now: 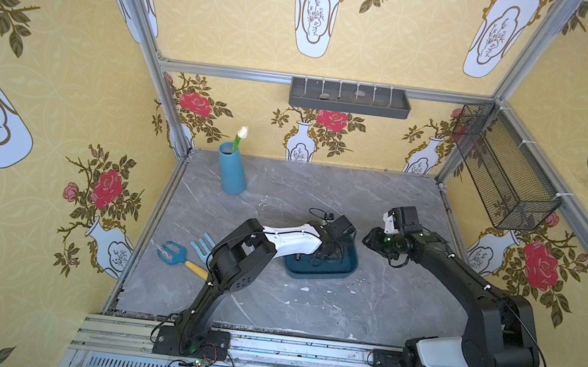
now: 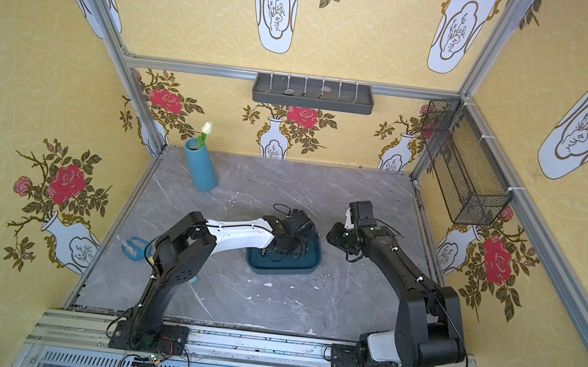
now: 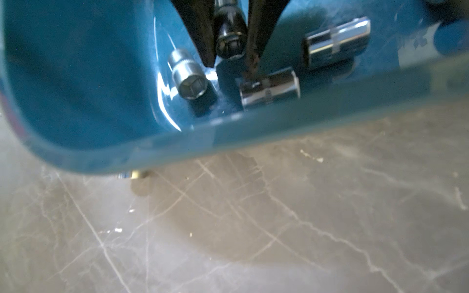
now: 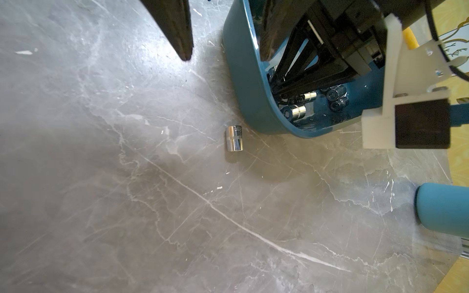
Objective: Take out the socket from the storage box
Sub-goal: Pick up the socket head from the storage box, then place the socket head at the center of the board.
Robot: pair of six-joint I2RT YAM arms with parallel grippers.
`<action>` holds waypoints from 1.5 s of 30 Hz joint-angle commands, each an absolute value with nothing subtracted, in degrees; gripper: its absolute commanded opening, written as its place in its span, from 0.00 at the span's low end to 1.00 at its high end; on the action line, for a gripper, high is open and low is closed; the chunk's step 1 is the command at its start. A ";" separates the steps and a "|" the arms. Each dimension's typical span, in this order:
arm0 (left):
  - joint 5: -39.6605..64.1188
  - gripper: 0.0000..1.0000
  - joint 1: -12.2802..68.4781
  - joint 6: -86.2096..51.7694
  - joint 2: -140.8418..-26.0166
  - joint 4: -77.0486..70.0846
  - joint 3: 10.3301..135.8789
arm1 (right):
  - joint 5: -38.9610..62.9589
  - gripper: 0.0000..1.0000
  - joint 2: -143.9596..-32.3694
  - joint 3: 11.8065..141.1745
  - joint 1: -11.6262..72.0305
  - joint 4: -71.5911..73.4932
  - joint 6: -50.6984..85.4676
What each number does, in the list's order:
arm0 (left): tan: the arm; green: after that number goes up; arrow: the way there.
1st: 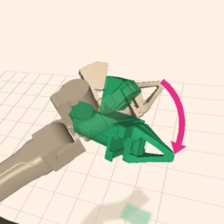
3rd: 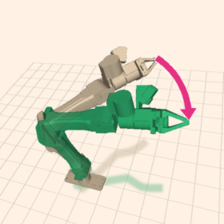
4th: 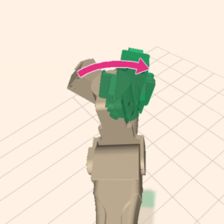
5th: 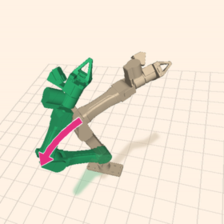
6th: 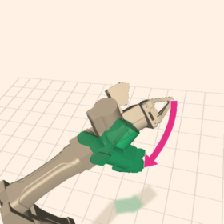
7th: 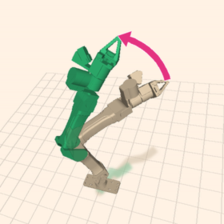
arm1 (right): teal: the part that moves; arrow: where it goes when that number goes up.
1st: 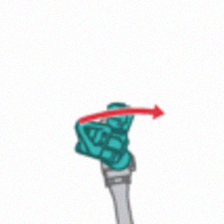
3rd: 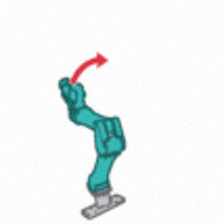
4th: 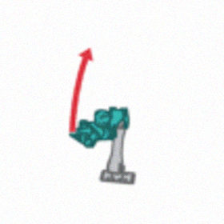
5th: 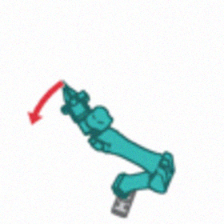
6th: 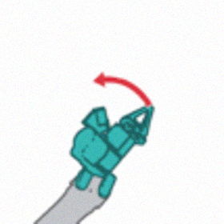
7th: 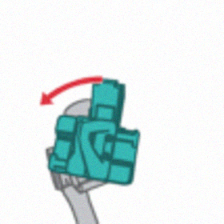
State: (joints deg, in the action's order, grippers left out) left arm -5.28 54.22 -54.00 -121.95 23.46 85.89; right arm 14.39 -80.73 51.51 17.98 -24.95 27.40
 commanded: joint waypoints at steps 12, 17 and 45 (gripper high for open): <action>-7.52 0.17 54.21 -49.80 -112.06 26.27 80.58 | 15.28 0.48 -79.81 52.48 18.40 -25.47 27.57; -9.02 0.17 53.12 -47.70 -106.19 27.66 78.75 | 15.06 0.48 -79.62 54.20 20.13 -26.62 26.30; -7.00 0.17 27.31 -37.99 -93.48 22.69 57.21 | 11.12 0.49 -82.53 60.00 30.05 -29.62 25.99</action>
